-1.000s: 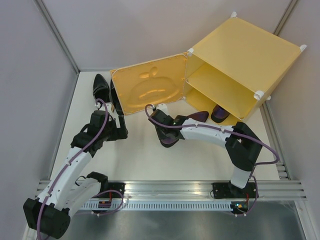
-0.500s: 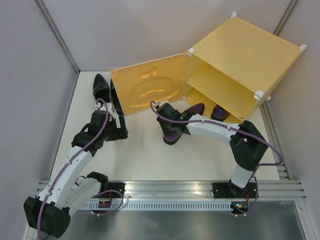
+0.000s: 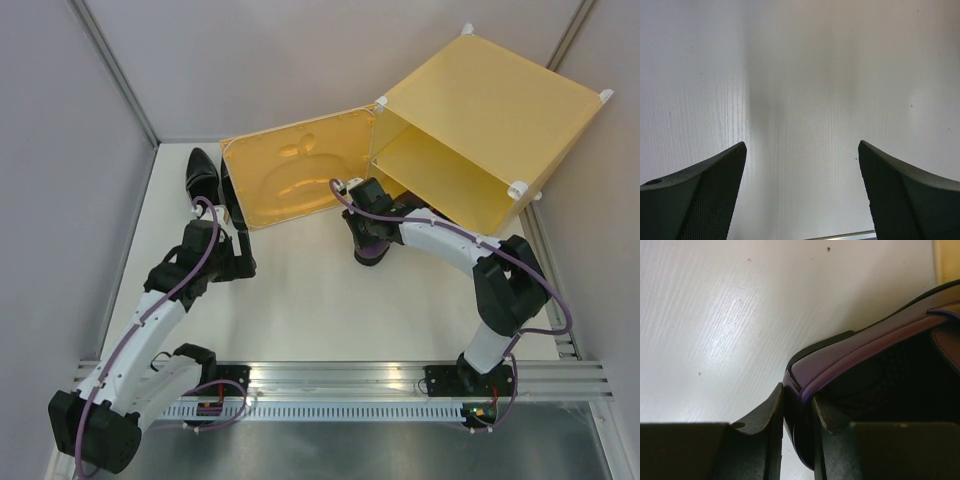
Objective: Place and organize the shoes in the shoe cabinet
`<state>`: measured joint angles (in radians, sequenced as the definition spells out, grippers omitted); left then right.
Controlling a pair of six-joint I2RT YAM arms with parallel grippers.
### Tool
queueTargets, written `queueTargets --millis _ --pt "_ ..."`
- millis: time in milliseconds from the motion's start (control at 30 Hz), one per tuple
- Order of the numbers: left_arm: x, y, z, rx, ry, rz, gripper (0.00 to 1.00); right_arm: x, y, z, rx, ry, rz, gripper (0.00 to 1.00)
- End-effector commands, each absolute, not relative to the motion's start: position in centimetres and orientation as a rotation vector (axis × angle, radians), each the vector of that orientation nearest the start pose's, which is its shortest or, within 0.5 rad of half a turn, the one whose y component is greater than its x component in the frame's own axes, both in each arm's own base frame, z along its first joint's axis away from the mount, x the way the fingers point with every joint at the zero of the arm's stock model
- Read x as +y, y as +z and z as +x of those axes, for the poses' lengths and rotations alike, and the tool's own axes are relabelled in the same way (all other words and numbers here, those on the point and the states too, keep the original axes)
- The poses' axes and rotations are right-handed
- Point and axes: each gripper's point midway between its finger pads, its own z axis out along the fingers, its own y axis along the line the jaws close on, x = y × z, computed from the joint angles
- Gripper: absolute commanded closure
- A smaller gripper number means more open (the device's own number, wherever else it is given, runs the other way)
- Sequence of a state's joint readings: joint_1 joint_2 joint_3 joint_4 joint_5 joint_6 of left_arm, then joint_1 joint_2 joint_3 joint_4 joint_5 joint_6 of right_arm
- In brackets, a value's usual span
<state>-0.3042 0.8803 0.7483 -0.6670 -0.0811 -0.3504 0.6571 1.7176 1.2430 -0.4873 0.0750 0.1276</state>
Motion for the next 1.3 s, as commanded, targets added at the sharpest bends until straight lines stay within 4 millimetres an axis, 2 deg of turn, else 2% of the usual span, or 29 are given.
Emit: queueTargets --millis 0,233,500,600,667,700,800,833,933,1067,1100,1133,1200,1233,1267 --pt "-7.3 14.2 24.4 2.351 -0.212 -0.133 0.06 24.4 12.9 37.4 2.283 0.222 -0.664 0.99" --pt "-7.4 14.1 24.5 2.356 -0.213 -0.13 0.06 22.4 12.3 40.3 2.275 0.205 -0.676 0.99" --pt "-7.3 13.9 24.5 2.364 -0.208 -0.129 0.06 19.7 11.6 42.3 2.286 0.139 -0.652 0.99" --pt "-7.3 13.9 24.5 2.364 -0.21 -0.129 0.06 19.0 11.7 42.7 2.287 0.097 -0.618 0.9" --pt "-7.3 13.9 24.5 2.364 -0.209 -0.127 0.06 19.0 12.1 42.7 2.281 0.101 -0.604 0.75" --pt "-7.4 14.0 24.5 2.363 -0.21 -0.127 0.06 19.0 12.3 42.6 2.282 0.105 -0.595 0.64" --pt "-7.3 14.0 24.5 2.359 -0.211 -0.131 0.06 18.9 13.0 42.2 2.275 0.108 -0.562 0.48" --pt "-7.3 14.1 24.5 2.356 -0.211 -0.129 0.06 18.7 13.5 42.0 2.269 0.111 -0.534 0.38" --pt "-7.3 14.1 24.4 2.356 -0.21 -0.129 0.06 18.8 15.3 41.3 2.221 0.108 -0.489 0.24" --pt "-7.2 14.3 24.4 2.345 -0.212 -0.13 0.06 18.7 17.3 40.1 2.154 0.074 -0.365 0.12" --pt "-7.2 14.4 24.4 2.342 -0.212 -0.133 0.06 18.8 18.5 39.7 2.111 0.044 -0.326 0.08" --pt "-7.2 14.4 24.4 2.34 -0.212 -0.136 0.06 18.3 18.0 39.2 2.113 0.012 -0.29 0.06" --pt "-7.1 14.5 24.4 2.334 -0.211 -0.135 0.06 19.2 18.3 38.2 2.082 0.022 -0.214 0.04" --pt "-7.1 14.6 24.4 2.332 -0.212 -0.135 0.06 17.9 17.9 37.7 2.071 -0.044 -0.139 0.03" --pt "-7.1 14.6 24.4 2.329 -0.213 -0.138 0.06 18.3 17.7 37.0 2.065 -0.041 -0.113 0.02"
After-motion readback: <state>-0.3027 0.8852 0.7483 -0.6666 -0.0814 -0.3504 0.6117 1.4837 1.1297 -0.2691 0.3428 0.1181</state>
